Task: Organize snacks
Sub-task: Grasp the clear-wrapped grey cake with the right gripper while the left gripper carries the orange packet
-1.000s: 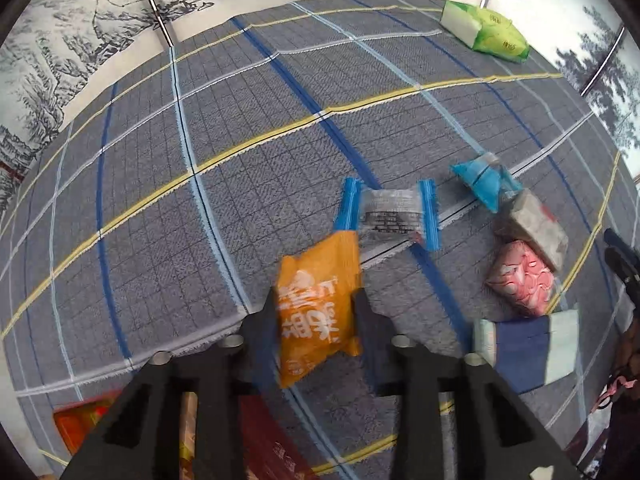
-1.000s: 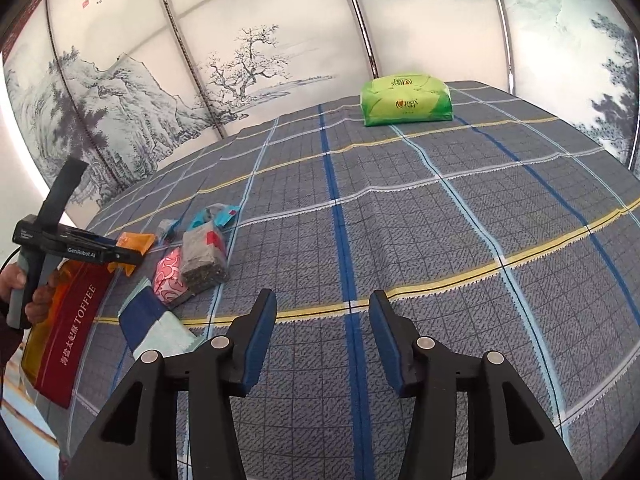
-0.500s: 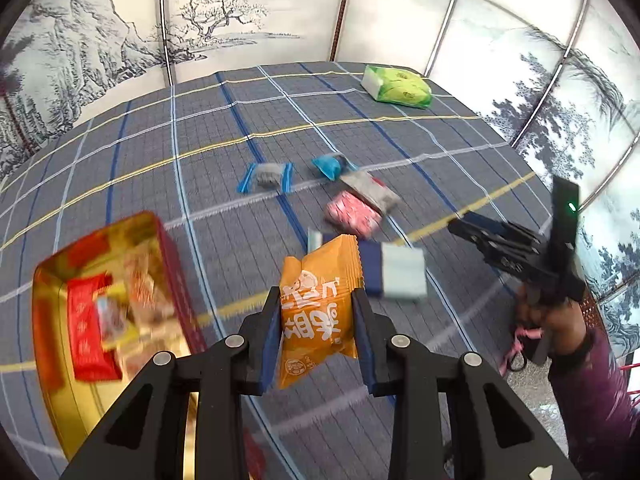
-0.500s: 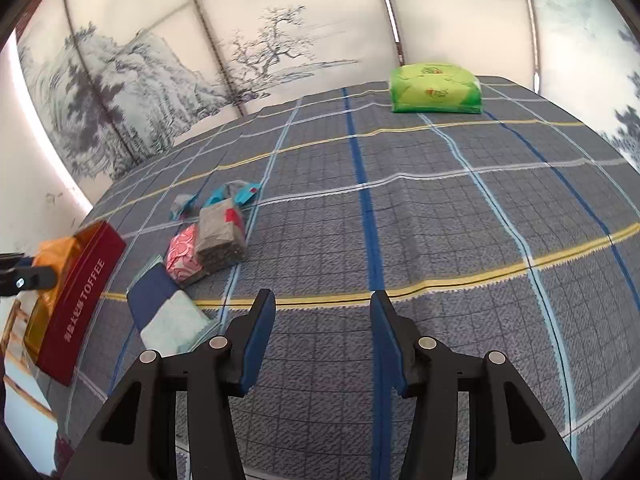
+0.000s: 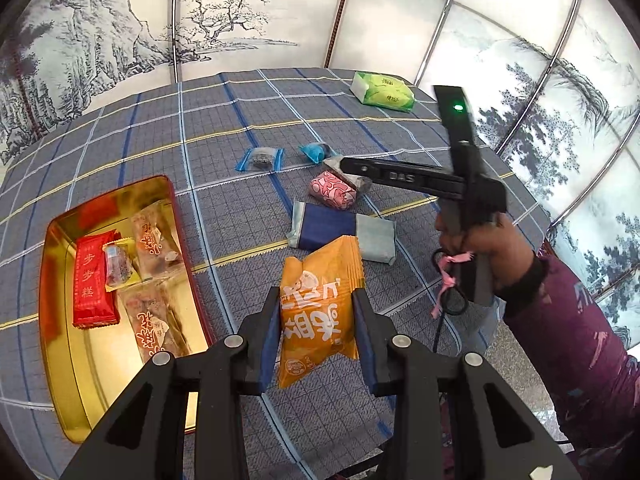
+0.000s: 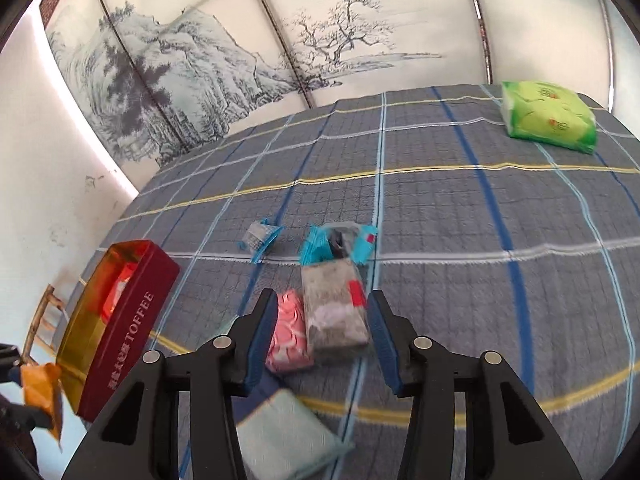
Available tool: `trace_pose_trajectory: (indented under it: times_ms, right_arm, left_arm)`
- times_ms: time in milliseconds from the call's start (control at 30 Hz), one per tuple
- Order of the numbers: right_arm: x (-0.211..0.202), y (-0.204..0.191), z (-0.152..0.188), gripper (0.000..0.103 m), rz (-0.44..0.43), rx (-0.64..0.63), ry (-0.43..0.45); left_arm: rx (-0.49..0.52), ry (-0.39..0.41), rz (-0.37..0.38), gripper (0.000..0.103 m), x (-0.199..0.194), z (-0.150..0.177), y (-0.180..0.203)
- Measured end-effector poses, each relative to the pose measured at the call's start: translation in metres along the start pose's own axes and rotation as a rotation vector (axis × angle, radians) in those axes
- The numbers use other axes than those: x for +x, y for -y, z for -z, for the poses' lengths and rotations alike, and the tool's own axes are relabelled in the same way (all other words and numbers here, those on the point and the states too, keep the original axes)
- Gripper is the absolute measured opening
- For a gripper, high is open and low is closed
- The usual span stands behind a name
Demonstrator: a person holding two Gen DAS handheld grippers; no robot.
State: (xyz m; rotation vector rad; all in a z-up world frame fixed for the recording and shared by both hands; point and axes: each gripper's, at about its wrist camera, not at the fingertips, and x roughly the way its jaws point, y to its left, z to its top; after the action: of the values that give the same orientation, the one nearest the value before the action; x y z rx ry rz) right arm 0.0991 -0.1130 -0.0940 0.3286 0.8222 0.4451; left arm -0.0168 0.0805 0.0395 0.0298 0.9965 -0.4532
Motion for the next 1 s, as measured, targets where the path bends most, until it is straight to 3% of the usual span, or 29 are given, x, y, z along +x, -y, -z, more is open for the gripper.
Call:
trace_pose_trajectory:
  times_ms: [200, 367, 633, 1000]
  right_arm:
    - [0.027, 0.009, -0.005, 0.038, 0.045, -0.015, -0.071]
    - [0.011, 0.015, 0.007, 0.038, 0.133, -0.109, -0.082]
    - [-0.013, 0.034, 0.024, 0.038, 0.182, -0.093, -0.032]
    - [-0.018, 0.045, 0.023, 0.037, 0.237, -0.035, -0.021]
  left_arm:
    - [-0.001, -0.014, -0.005, 0.03, 0.005, 0.0, -0.002]
    - [0.002, -0.01, -0.006, 0.031, 0.004, 0.0, -0.003]
    - [0.009, -0.007, -0.005, 0.031, 0.006, 0.001, 0.005]
    - [-0.004, 0.021, -0.024, 0.032, 0.0, 0.006, 0.003]
